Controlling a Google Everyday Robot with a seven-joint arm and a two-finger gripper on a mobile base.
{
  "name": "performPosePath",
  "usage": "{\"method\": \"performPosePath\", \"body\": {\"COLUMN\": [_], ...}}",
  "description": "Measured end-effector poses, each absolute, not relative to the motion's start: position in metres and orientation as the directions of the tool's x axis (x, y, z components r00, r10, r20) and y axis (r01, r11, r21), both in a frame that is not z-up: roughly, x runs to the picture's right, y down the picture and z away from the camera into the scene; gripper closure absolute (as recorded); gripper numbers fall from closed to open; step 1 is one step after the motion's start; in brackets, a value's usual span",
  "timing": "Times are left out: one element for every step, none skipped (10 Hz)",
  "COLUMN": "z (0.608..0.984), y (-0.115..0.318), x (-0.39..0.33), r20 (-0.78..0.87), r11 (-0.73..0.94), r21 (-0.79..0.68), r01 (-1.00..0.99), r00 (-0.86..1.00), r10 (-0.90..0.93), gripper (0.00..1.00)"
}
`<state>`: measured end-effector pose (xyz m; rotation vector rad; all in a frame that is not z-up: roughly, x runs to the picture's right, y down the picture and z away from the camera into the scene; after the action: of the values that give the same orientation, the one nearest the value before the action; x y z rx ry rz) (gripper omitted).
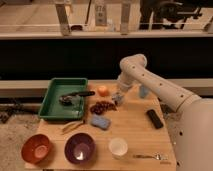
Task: Place towel in metal cup
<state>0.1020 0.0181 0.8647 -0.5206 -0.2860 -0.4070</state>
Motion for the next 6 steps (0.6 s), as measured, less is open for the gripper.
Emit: {"method": "performPosePath", "body": {"z": [0.8647, 0.8649, 0.8651, 0.8656, 0.8659, 0.866], "y": [0.0177, 0.0169, 0.0166, 0.0162, 0.0161, 0.0154], "x": [0.1024, 0.1023, 0.1027, 0.1022, 0.1018, 0.101], "r20": [0.364, 0.365, 0.366, 0.368, 0.369, 0.37], "r11": [0.791, 0.79, 0.789, 0.788, 0.786, 0.786], "r21": [-0.42, -0.418, -0.417, -0.415, -0.414, -0.413], "r01": [0.446, 0.449, 0.452, 0.455, 0.458, 0.461], "r00": [0.881, 0.879, 0.878, 0.876, 0.874, 0.873], "r10": [-0.304, -0.306, -0.309, -0.312, -0.315, -0.318], "gripper": [0.99, 0.99, 0.99, 0.99, 0.99, 0.99]}}
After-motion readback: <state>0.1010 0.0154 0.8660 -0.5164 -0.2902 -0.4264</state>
